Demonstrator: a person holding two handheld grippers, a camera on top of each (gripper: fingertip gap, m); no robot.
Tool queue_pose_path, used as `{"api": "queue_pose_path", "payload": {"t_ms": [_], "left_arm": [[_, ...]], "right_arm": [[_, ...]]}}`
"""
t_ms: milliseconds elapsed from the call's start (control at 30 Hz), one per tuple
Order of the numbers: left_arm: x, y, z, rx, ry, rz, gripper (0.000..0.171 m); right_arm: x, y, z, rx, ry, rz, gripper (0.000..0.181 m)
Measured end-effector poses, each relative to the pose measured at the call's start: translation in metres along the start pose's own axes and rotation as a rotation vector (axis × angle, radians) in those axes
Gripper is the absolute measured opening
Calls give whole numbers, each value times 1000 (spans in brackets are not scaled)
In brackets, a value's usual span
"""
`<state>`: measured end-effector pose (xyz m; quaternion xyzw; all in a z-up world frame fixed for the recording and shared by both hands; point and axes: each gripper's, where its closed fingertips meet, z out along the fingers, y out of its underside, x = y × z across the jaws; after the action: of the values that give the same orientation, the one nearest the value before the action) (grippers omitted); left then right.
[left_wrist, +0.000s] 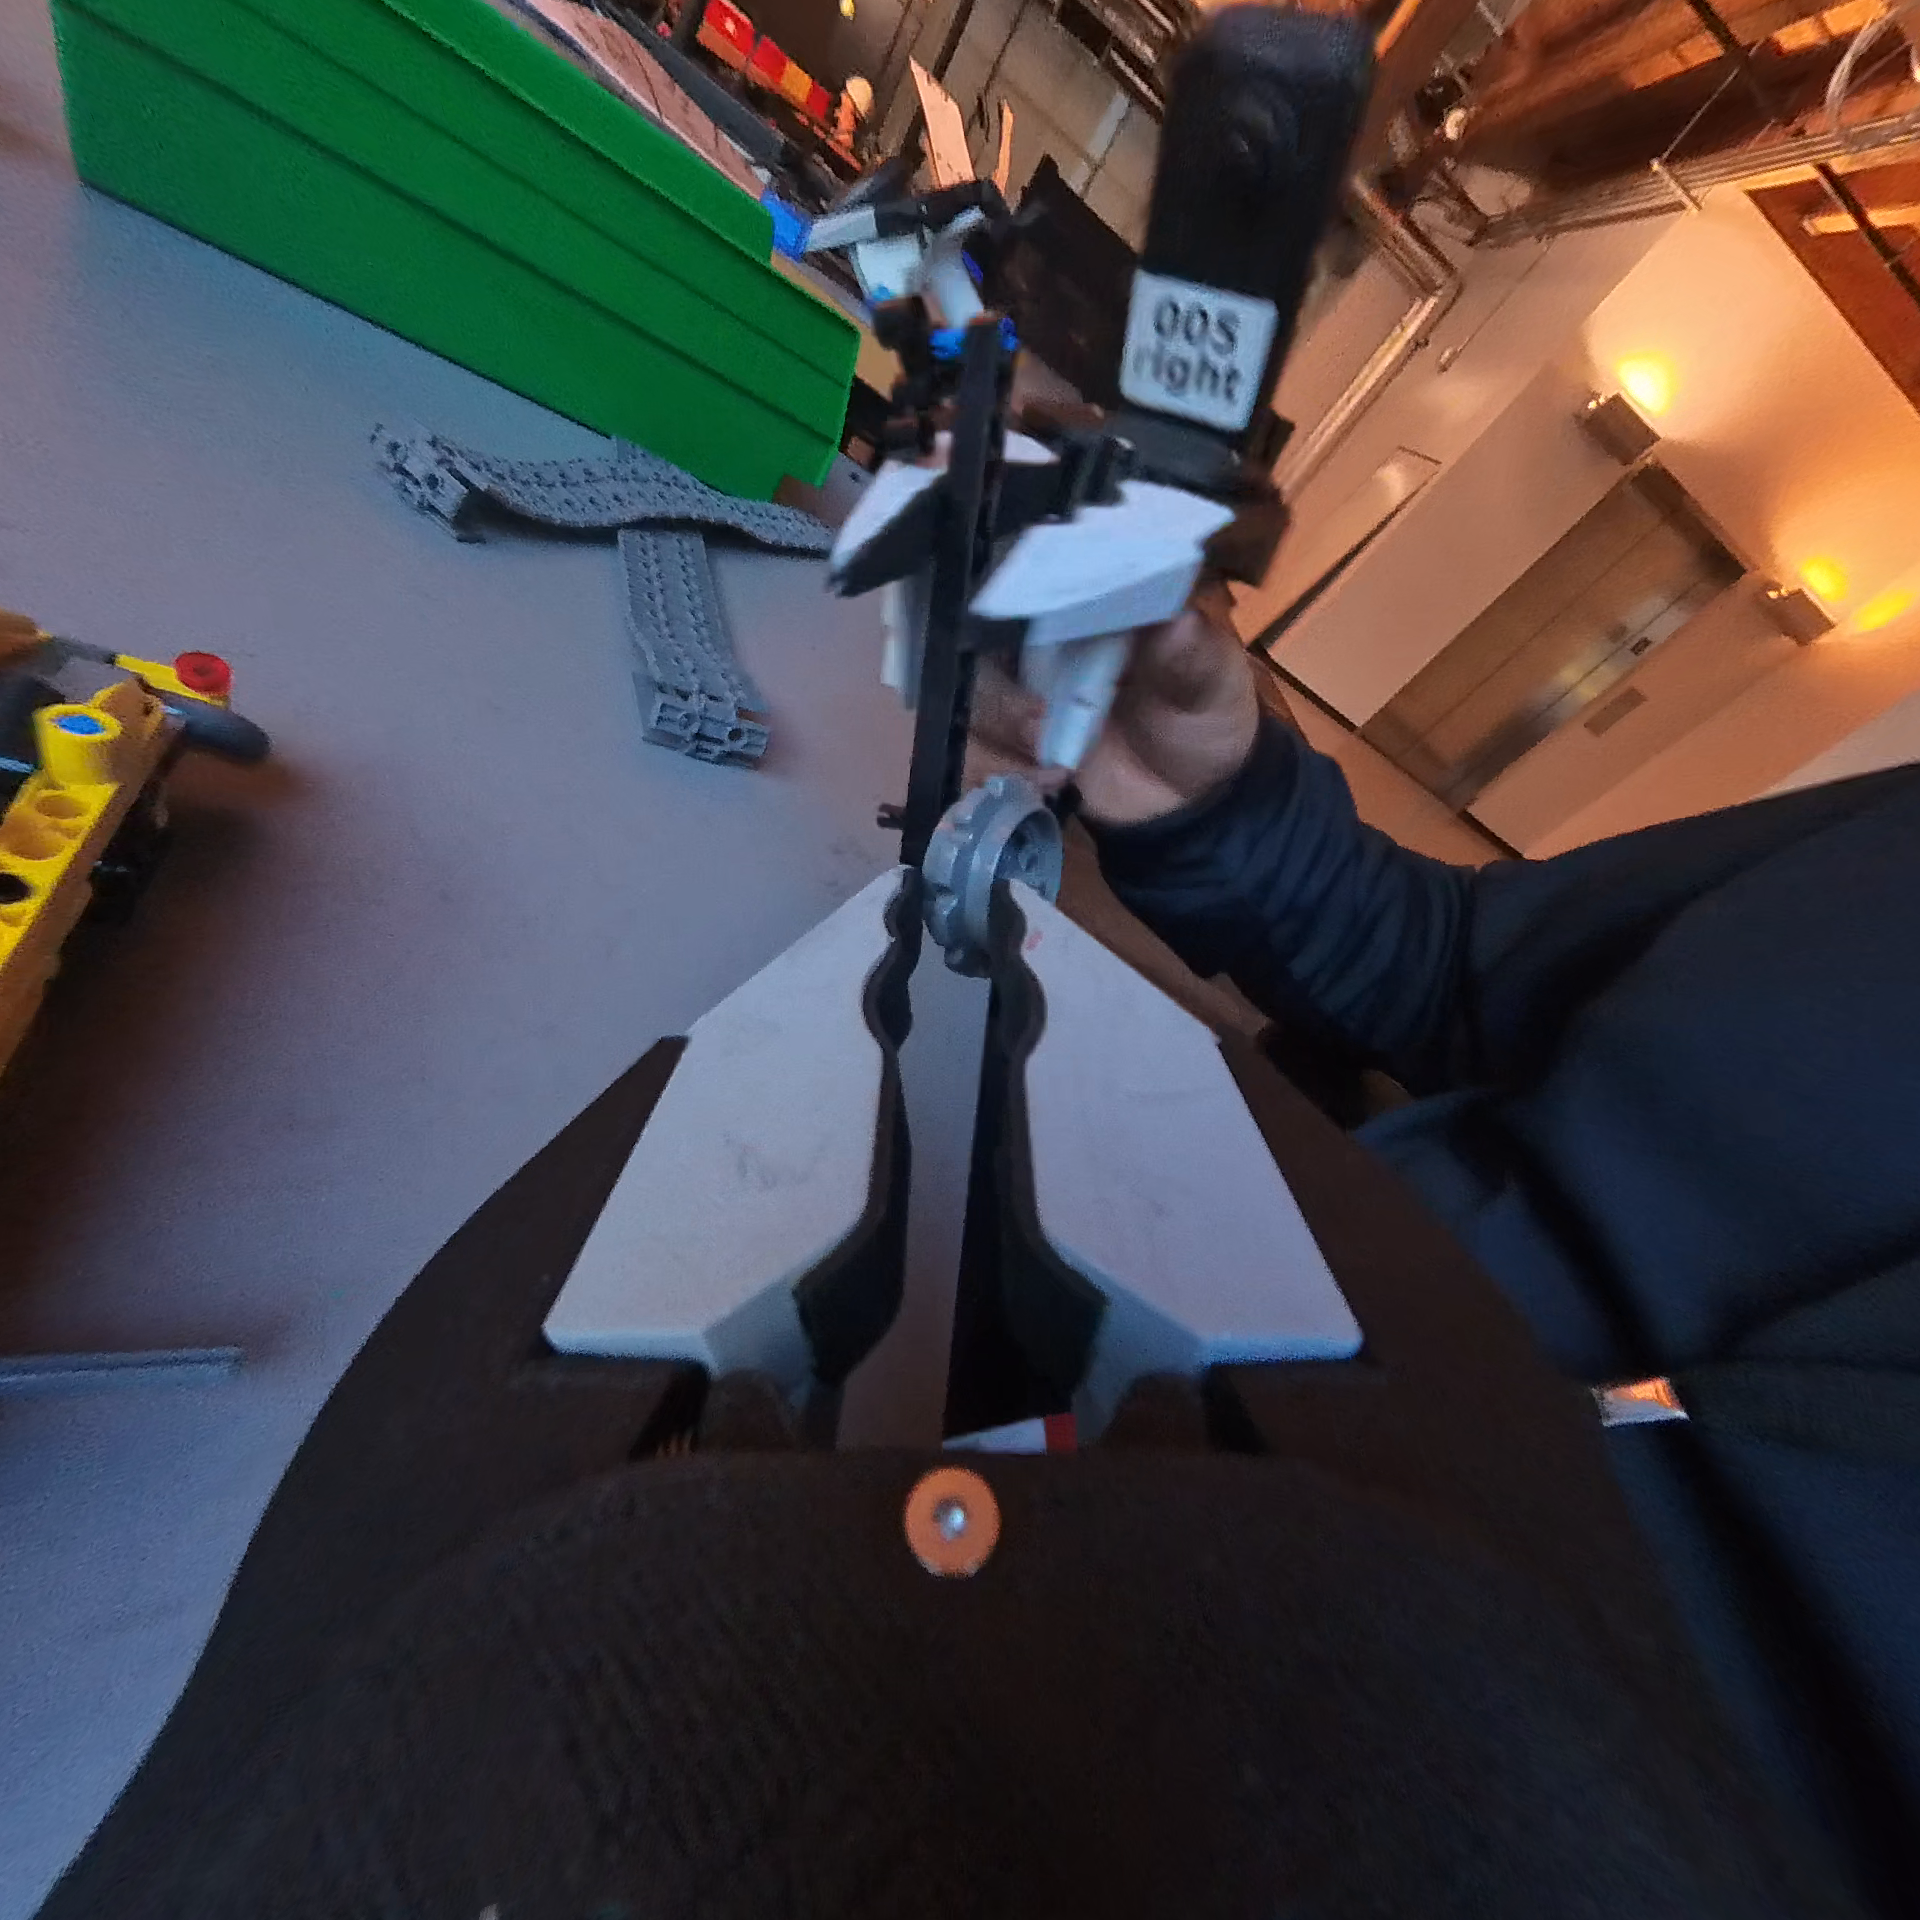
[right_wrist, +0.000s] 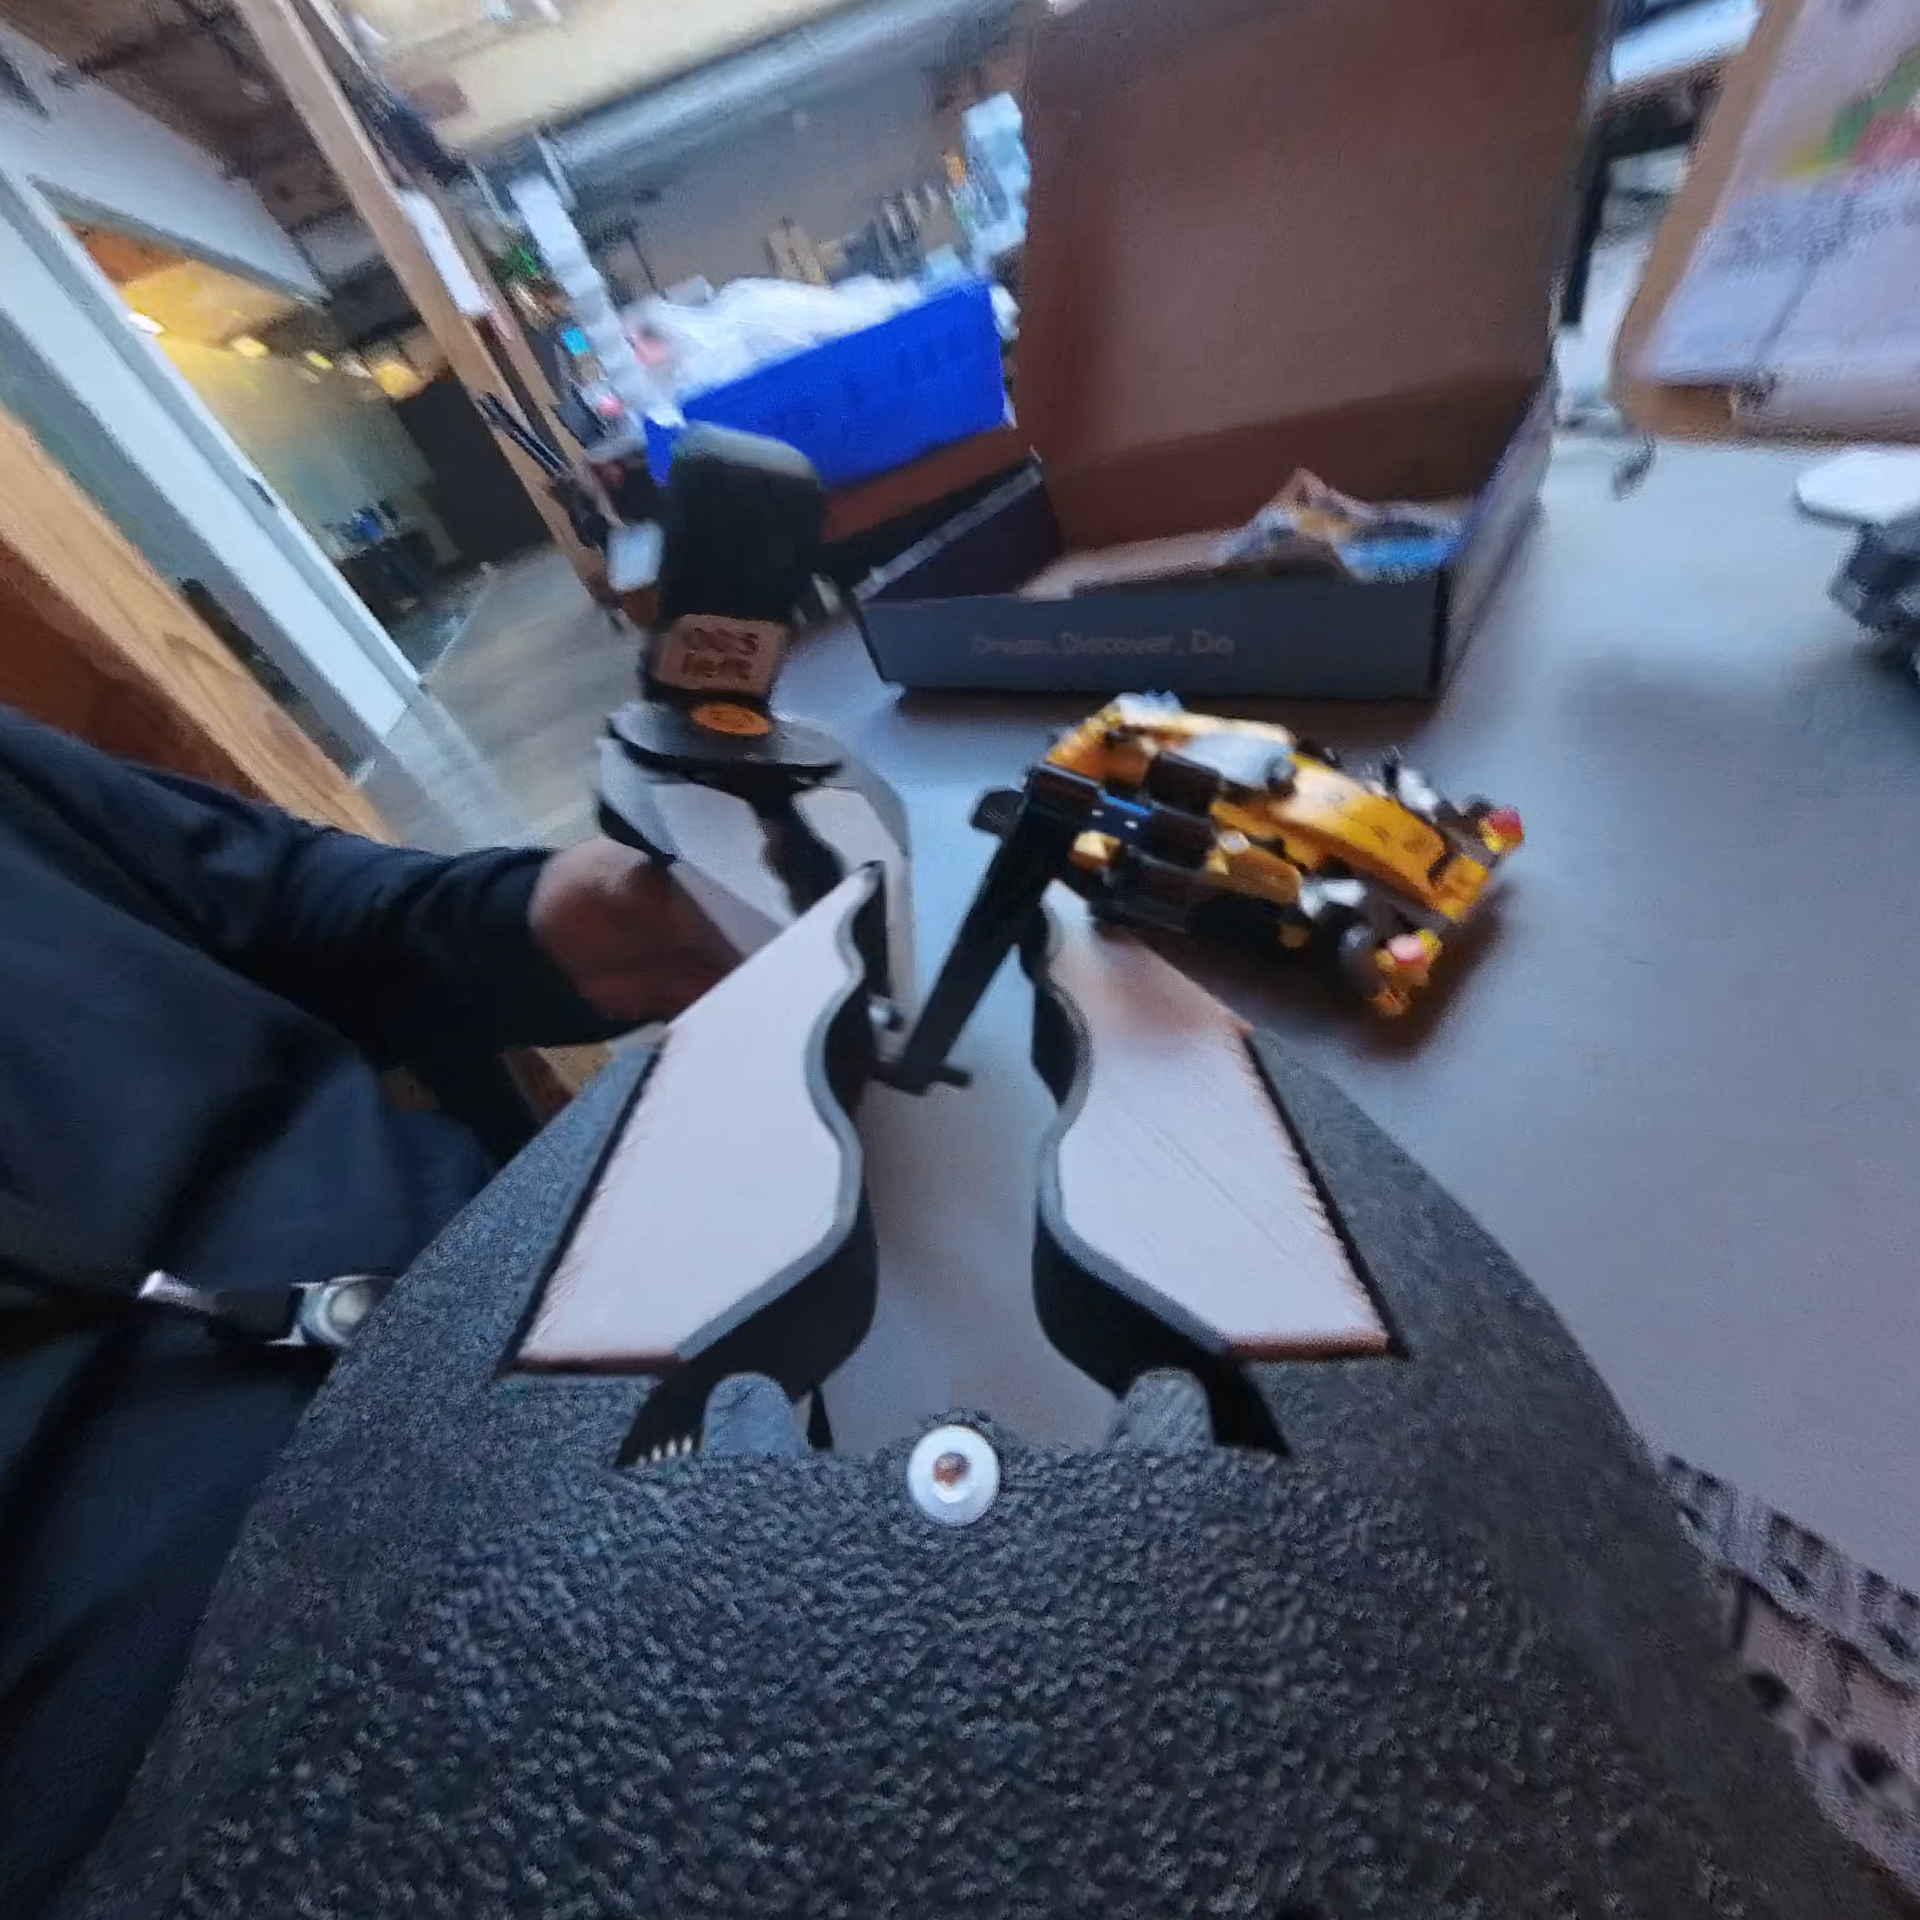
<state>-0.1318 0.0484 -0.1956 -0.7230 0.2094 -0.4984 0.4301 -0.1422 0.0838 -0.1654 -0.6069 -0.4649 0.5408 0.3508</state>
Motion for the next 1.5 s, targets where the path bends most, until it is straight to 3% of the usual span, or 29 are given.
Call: {"api": "queue_pose_path", "payload": {"t_ms": [67,200,267,333,500,600,800,900,1000,1133,1200,1367,1500], "left_arm": [[3,4,3,-26,25,-2,11],[1,-3,-1,21,29,-20,11],[-6,-8,-6,50,-5,-38,11],[-11,-10,-9,60,-35,-36,11],[-9,3,1,-34,-3,-78,11],[-5,11,9,-83,47,-134,11],[-8,-1,4,8,47,-166,12],[-15,-7,-2,41,0,-122,11],[-16,-6,-2,17,-35,-64,11],[-17,-4,-1,-3,-35,-69,11],[-18,-3,-2,-7,-48,-62,11],[-20,-2,-3,-16,-106,-10,11],[-22,-3,-3,-17,-134,20,11]], "right_arm": [[5,11,5,-104,2,13,15],[5,8,10,-102,36,-12,13],[14,17,10,-146,95,8,31],[16,25,7,-175,104,60,36],[5,33,4,-263,-45,184,12],[15,6,6,-243,-82,243,7],[45,-11,19,-295,79,142,38],[29,-13,9,-217,36,153,39],[-3,12,5,-221,-98,205,30],[-10,41,4,-264,-84,204,24],[-13,41,5,-241,-103,215,15],[-14,46,5,-230,-86,217,20],[-10,51,6,-235,-26,175,13]]}}
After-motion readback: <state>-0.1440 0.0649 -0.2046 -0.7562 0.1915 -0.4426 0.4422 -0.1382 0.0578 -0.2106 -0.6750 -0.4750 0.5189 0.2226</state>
